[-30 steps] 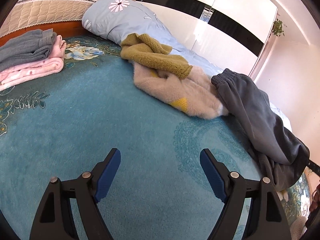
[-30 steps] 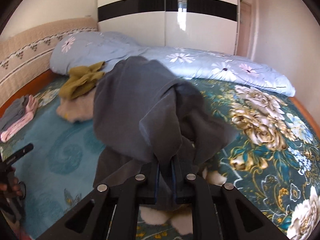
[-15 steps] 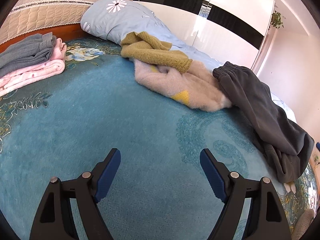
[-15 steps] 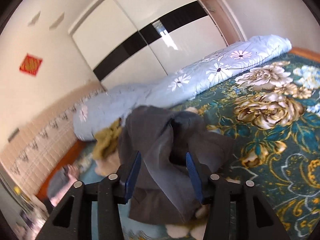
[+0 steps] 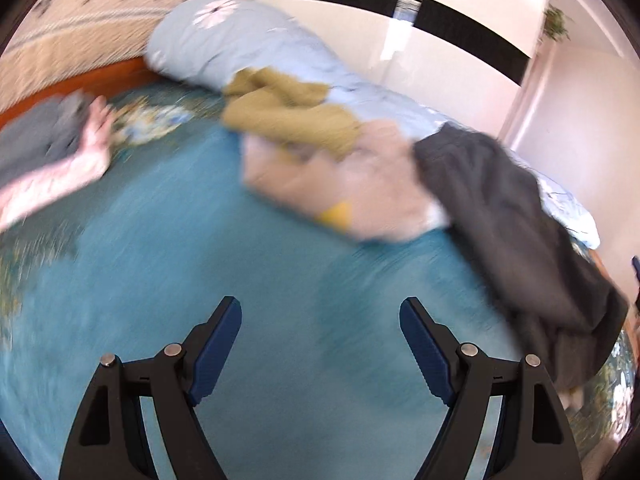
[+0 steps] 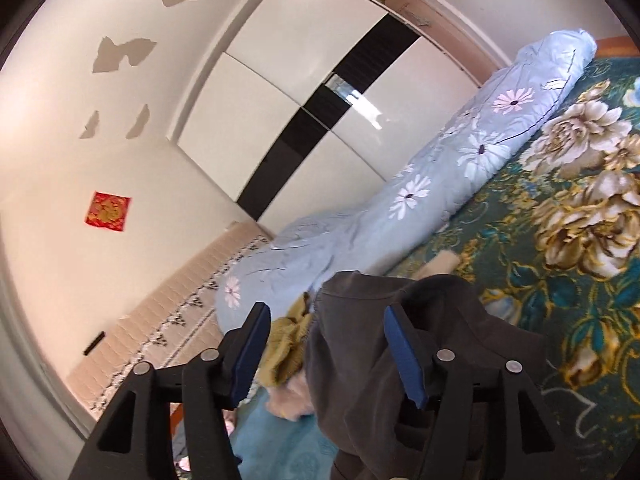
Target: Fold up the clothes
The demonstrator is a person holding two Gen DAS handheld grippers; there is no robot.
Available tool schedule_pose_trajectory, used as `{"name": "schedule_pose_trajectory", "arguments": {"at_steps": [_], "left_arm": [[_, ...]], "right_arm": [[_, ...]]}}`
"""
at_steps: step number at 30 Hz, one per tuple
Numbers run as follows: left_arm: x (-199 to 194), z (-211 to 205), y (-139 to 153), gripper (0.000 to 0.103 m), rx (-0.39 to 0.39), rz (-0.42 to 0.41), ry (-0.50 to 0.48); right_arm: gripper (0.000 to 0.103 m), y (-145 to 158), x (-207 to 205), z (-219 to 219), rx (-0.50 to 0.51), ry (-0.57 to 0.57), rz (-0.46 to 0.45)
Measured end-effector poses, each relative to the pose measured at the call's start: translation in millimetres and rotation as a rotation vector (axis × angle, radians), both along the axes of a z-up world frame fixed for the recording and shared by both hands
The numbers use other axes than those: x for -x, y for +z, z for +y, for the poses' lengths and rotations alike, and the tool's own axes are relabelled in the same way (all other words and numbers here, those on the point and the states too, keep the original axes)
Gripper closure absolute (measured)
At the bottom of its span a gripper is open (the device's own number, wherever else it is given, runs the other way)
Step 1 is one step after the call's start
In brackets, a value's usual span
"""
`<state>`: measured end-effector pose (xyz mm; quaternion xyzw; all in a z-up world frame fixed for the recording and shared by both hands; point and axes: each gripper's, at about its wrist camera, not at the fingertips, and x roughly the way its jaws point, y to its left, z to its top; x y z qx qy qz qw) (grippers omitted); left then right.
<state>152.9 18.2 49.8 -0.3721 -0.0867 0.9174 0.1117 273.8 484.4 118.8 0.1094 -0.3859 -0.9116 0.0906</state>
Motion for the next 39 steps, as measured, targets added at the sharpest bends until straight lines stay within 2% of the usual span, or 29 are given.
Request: {"name": "schedule_pose_trajectory", "arguments": {"at_steps": [4, 5, 6, 7, 10, 12, 14, 16, 18, 21, 22, 23, 24, 25, 26, 27, 28, 30, 34, 37, 39], "left_arm": [[35, 65, 48, 0.021, -0.042, 0.003, -0.084], [45, 83, 57, 0.018, -0.068, -0.015, -0.11], [55, 104, 64, 0.009, -0.095, -0.035, -0.145], [62, 119, 68, 0.007, -0.115, -0.054, -0.173], [89, 177, 69, 0.007, -0.159, -0.179, -0.254], [100, 214, 65, 0.007, -0.144, -0.251, -0.274], [106, 251, 64, 0.007, -0.095, -0.283, -0.309], [103, 288, 67, 0.007, -0.008, -0.254, -0.352], [96, 327, 67, 0.007, 0.13, -0.197, -0.384], [90, 359, 54, 0.01, 0.277, -0.17, -0.405], [89, 363, 49, 0.013, 0.302, -0.173, -0.402], [90, 364, 42, 0.023, 0.328, -0.18, -0.39], [91, 365, 36, 0.038, 0.353, -0.188, -0.378], [92, 366, 29, 0.046, 0.379, -0.195, -0.366], [94, 364, 23, 0.06, 0.384, -0.214, -0.36], [97, 358, 18, 0.073, 0.35, -0.247, -0.363], [99, 350, 15, 0.078, 0.305, -0.274, -0.365], [99, 332, 15, 0.093, 0.245, -0.292, -0.347], [88, 289, 34, 0.095, 0.143, -0.243, -0.294], [69, 240, 56, 0.095, 0.043, -0.172, -0.259], [54, 200, 66, 0.095, 0.003, -0.12, -0.222]], "right_arm": [[0.037, -9, 4, 5, -0.029, 0.007, -0.034], [0.037, -12, 5, 6, -0.044, -0.008, -0.059], [0.037, -15, 6, 9, -0.048, -0.022, -0.085], [0.037, -18, 7, 11, -0.052, -0.037, -0.111], [0.037, -25, 8, 17, -0.067, -0.076, -0.183], [0.037, -23, 6, 20, -0.109, -0.129, -0.226], [0.037, -19, 2, 24, -0.121, -0.167, -0.242], [0.037, -19, -2, 30, -0.116, -0.201, -0.256], [0.037, -22, -8, 37, -0.1, -0.247, -0.278], [0.037, -30, -9, 43, -0.07, -0.282, -0.313], [0.037, -32, -8, 44, -0.06, -0.284, -0.323], [0.037, -35, -6, 45, -0.051, -0.285, -0.334], [0.037, -37, -5, 46, -0.043, -0.286, -0.343], [0.037, -38, -4, 43, -0.048, -0.284, -0.347], [0.037, -37, -2, 41, -0.057, -0.278, -0.35], [0.037, -37, -1, 39, -0.065, -0.273, -0.352], [0.037, -36, 1, 37, -0.072, -0.264, -0.348], [0.037, -34, 4, 33, -0.085, -0.248, -0.341], [0.037, -32, 5, 30, -0.099, -0.241, -0.337], [0.037, -30, 5, 28, -0.108, -0.243, -0.334], [0.037, -27, 3, 28, -0.112, -0.253, -0.332]]}}
